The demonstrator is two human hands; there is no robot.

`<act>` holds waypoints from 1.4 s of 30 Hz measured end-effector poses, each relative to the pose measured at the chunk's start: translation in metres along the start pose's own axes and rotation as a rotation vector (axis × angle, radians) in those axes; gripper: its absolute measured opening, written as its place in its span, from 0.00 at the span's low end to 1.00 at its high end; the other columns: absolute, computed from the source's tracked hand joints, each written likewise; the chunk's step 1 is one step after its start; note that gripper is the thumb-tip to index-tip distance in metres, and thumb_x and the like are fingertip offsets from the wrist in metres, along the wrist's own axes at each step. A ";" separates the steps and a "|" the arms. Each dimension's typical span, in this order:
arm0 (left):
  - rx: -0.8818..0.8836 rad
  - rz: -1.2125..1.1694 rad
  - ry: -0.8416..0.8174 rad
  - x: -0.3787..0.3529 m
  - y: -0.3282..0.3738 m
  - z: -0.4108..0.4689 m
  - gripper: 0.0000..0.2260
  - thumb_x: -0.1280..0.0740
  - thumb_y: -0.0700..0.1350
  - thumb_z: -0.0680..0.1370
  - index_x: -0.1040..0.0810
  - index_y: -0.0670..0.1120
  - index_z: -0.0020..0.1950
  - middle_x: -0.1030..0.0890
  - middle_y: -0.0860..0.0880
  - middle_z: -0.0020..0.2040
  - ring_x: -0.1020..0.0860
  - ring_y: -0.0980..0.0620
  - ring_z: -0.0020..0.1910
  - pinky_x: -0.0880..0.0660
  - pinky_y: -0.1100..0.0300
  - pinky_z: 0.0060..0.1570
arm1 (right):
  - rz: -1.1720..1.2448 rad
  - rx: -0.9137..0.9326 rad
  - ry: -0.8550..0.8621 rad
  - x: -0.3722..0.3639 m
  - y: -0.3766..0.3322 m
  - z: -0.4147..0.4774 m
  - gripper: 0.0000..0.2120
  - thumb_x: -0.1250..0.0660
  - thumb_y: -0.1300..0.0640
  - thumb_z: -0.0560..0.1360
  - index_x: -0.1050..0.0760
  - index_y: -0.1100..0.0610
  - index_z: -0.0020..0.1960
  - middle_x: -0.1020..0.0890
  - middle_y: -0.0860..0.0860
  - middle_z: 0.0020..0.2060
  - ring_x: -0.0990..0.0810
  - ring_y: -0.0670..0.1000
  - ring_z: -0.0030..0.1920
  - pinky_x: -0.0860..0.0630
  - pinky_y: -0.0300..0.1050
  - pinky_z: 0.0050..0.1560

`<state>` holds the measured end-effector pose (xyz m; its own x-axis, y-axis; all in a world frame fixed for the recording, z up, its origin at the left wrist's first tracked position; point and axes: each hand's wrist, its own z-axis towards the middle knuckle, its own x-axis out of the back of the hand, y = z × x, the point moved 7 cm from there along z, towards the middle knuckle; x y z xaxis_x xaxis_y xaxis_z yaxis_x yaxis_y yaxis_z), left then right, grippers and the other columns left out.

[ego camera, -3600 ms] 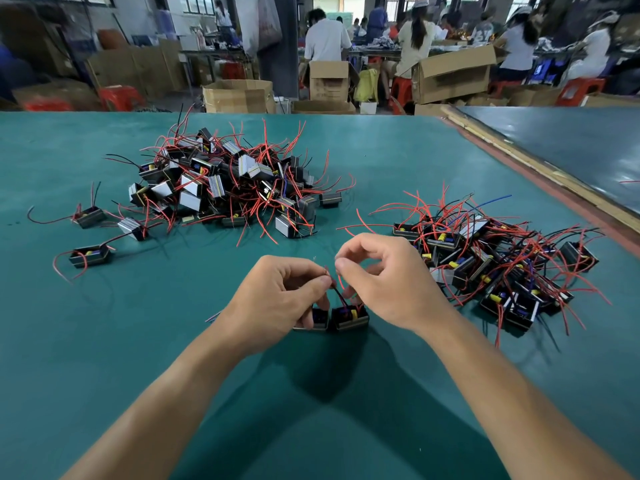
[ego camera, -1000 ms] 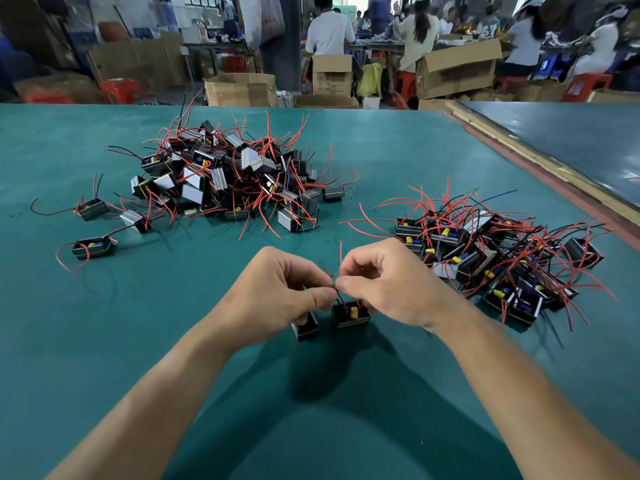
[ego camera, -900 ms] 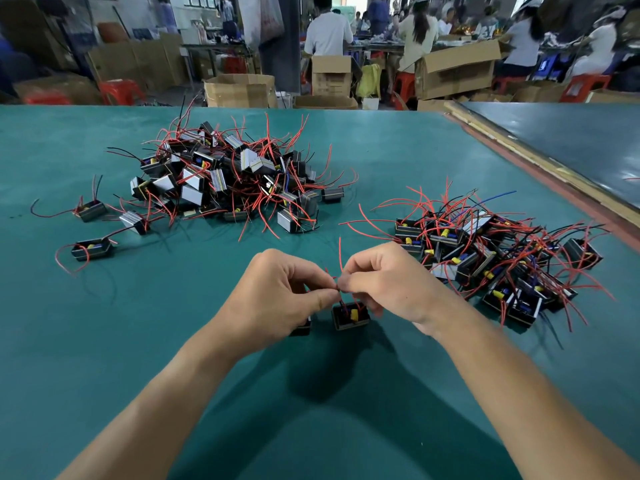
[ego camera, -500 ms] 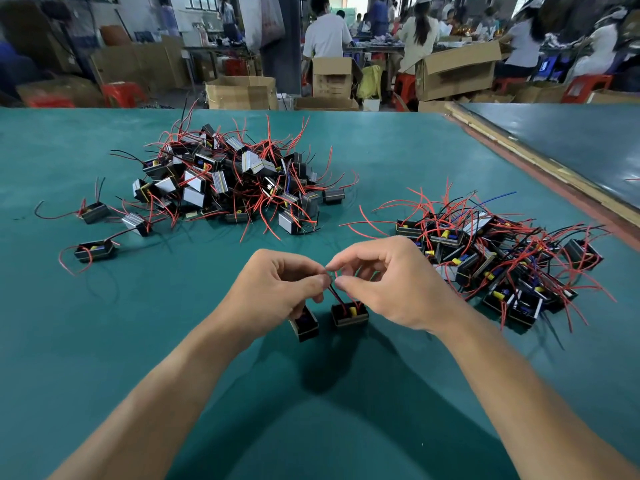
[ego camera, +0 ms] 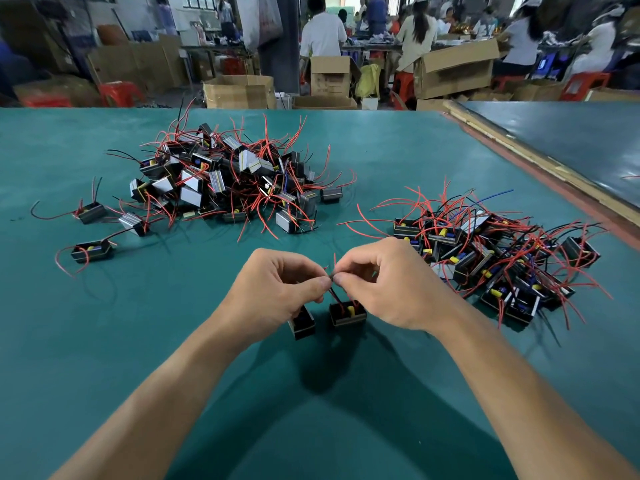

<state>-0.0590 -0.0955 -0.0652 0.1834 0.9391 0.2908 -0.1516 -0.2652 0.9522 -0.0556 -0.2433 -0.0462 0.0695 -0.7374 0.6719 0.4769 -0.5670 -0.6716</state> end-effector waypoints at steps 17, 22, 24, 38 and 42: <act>-0.075 0.031 -0.003 0.001 0.005 0.000 0.08 0.29 0.37 0.76 0.16 0.46 0.38 0.21 0.52 0.28 0.31 0.57 0.23 0.32 0.66 0.26 | 0.347 -0.190 -0.129 -0.004 0.008 -0.002 0.10 0.30 0.65 0.76 0.19 0.57 0.37 0.19 0.50 0.29 0.24 0.49 0.29 0.27 0.43 0.33; 0.028 -0.073 -0.045 0.000 -0.002 0.001 0.08 0.30 0.37 0.76 0.17 0.45 0.37 0.23 0.50 0.28 0.33 0.53 0.23 0.34 0.65 0.26 | 0.239 -0.060 -0.076 0.006 0.004 -0.001 0.12 0.29 0.69 0.71 0.17 0.52 0.41 0.17 0.43 0.32 0.21 0.44 0.32 0.26 0.36 0.35; 0.044 -0.082 -0.067 -0.001 -0.002 0.001 0.08 0.30 0.37 0.76 0.17 0.44 0.38 0.24 0.49 0.28 0.33 0.52 0.24 0.35 0.64 0.26 | 0.227 -0.035 -0.074 0.006 0.002 -0.002 0.10 0.27 0.67 0.71 0.16 0.53 0.41 0.16 0.44 0.33 0.19 0.44 0.33 0.24 0.37 0.36; 0.060 -0.050 -0.155 -0.007 -0.005 -0.001 0.08 0.31 0.36 0.76 0.16 0.40 0.39 0.26 0.50 0.26 0.34 0.53 0.25 0.37 0.65 0.26 | 0.289 -0.004 -0.112 0.003 -0.004 -0.002 0.07 0.22 0.64 0.69 0.15 0.53 0.40 0.14 0.49 0.33 0.19 0.45 0.33 0.22 0.42 0.37; 0.059 -0.050 -0.159 -0.006 -0.005 0.000 0.07 0.31 0.37 0.76 0.17 0.38 0.39 0.27 0.51 0.26 0.35 0.51 0.27 0.37 0.63 0.27 | 0.327 -0.013 -0.131 0.006 -0.002 -0.002 0.12 0.23 0.67 0.69 0.14 0.50 0.39 0.13 0.52 0.35 0.16 0.50 0.35 0.20 0.45 0.40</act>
<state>-0.0595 -0.0998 -0.0716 0.3415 0.9061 0.2497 -0.0821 -0.2359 0.9683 -0.0583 -0.2475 -0.0415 0.3283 -0.8280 0.4546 0.3996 -0.3144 -0.8611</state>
